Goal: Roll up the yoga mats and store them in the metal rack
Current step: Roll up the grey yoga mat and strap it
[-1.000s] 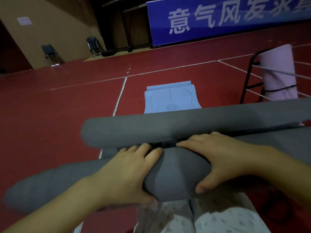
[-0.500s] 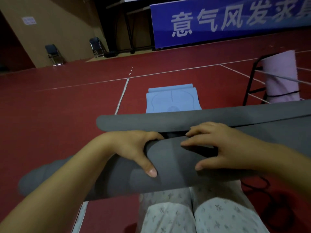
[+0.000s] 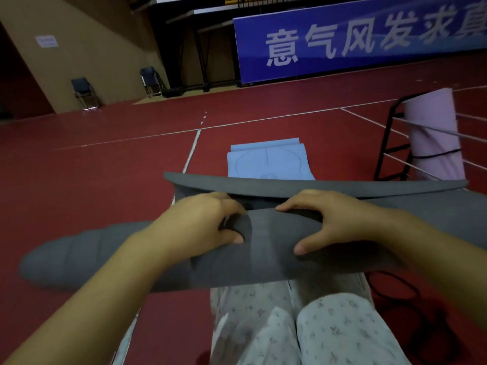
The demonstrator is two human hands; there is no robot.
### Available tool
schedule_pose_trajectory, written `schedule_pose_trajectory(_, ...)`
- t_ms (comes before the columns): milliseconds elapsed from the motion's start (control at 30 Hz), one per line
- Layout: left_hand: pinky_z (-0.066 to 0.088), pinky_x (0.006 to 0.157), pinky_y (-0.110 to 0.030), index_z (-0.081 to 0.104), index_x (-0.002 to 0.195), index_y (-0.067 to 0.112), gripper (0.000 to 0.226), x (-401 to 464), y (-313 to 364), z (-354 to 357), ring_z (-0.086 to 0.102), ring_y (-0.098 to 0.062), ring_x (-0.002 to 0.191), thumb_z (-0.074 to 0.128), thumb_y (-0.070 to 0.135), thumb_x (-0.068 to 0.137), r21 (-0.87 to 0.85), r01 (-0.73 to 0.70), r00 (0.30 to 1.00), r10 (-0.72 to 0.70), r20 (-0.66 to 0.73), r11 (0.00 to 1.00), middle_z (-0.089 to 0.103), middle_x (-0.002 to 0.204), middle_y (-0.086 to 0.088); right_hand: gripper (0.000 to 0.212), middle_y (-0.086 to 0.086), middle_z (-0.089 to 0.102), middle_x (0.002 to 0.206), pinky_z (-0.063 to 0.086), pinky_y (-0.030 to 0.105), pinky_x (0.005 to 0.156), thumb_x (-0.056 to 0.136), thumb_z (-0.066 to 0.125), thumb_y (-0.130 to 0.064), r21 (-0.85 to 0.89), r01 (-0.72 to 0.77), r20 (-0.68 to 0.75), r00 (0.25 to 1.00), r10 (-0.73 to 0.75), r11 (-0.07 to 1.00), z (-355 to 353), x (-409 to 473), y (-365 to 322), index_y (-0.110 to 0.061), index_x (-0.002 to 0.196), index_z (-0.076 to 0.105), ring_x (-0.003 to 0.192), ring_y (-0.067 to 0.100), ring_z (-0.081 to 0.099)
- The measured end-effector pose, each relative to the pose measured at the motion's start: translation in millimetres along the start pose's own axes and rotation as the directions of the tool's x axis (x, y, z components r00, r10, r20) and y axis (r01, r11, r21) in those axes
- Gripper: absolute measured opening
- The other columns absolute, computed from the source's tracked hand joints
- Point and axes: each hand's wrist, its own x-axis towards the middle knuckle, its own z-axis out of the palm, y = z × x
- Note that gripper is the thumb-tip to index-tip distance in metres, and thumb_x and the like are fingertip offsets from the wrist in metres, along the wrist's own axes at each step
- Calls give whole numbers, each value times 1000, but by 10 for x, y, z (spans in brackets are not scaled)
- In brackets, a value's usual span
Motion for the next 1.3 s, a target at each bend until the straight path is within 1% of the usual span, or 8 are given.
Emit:
schedule_pose_trajectory(100, 44, 88, -31, 54, 130, 32, 57, -106, 138, 68, 54, -17, 116, 66, 54, 79, -13, -12, 983, 9, -185, 1000, 54, 130, 11, 74, -31, 46, 118, 41, 26, 99, 59, 75, -66, 26, 2, 11, 1000, -2, 1000, -40, 84, 83, -56, 125, 44, 112, -6, 46)
schedule_pose_trajectory(300, 12, 116, -51, 9, 149, 35, 96, -19, 326, 378, 12, -20, 144, 58, 69, 74, 143, 34, 999, -37, 22, 989, 14, 155, 3, 64, -32, 52, 122, 41, 22, 99, 57, 77, -64, 156, -57, 54, 997, 49, 986, -127, 272, 207, -61, 115, 52, 113, -7, 50)
schedule_pose_trajectory(533, 32, 106, -43, 26, 146, 34, 94, 254, 53, 298, 38, -21, 129, 69, 65, 68, -58, -13, 997, 17, 69, 998, 35, 142, 5, 65, -25, 59, 106, 40, 16, 88, 56, 66, -68, 46, -75, -122, 989, 80, 996, -154, 355, 216, -40, 115, 64, 104, -3, 53)
schedule_pose_trajectory(667, 40, 99, -34, 33, 143, 32, 90, 430, -81, 230, 46, -17, 121, 75, 58, 67, -213, 14, 991, 16, 136, 977, 44, 134, 6, 47, -8, 62, 114, 44, 25, 91, 83, 59, -58, -178, 36, -285, 955, -86, 983, -45, 230, 127, -28, 118, 65, 108, 10, 57)
schedule_pose_trajectory(867, 38, 104, -31, 41, 141, 33, 84, 677, -255, 133, 47, -12, 124, 78, 54, 69, -359, 54, 965, 43, 259, 932, 48, 138, 12, 98, -7, 19, 152, 11, 36, 115, 69, 65, -70, -449, -41, -75, 997, 8, 893, 130, 82, -73, -35, 148, 19, 139, 13, 17)
schedule_pose_trajectory(1000, 38, 96, -27, 32, 146, 26, 81, 591, -105, 122, 47, -19, 120, 69, 51, 78, -117, -46, 982, 67, 176, 992, 45, 135, 0, 107, -4, 14, 152, 10, 41, 115, 65, 70, -66, -504, -61, -109, 994, 7, 861, 213, 140, -28, -32, 148, 13, 139, 17, 15)
schedule_pose_trajectory(1167, 22, 111, -56, 4, 151, 20, 112, 363, 57, 447, 17, -25, 142, 67, 64, 70, 222, -50, 996, 34, 79, 974, 15, 155, -3, 102, -3, 23, 147, 15, 40, 111, 65, 70, -64, -485, -37, -145, 989, -38, 874, 236, 168, 32, -30, 147, 19, 134, 18, 22)
schedule_pose_trajectory(1300, 32, 102, -54, 18, 149, 15, 106, 380, 62, 521, 32, -31, 134, 69, 60, 67, 258, -59, 997, 72, -39, 964, 29, 148, -9, 99, -2, 33, 142, 26, 40, 103, 61, 72, -61, -482, -30, -156, 986, -52, 876, 217, 177, 28, -28, 144, 29, 129, 20, 32)
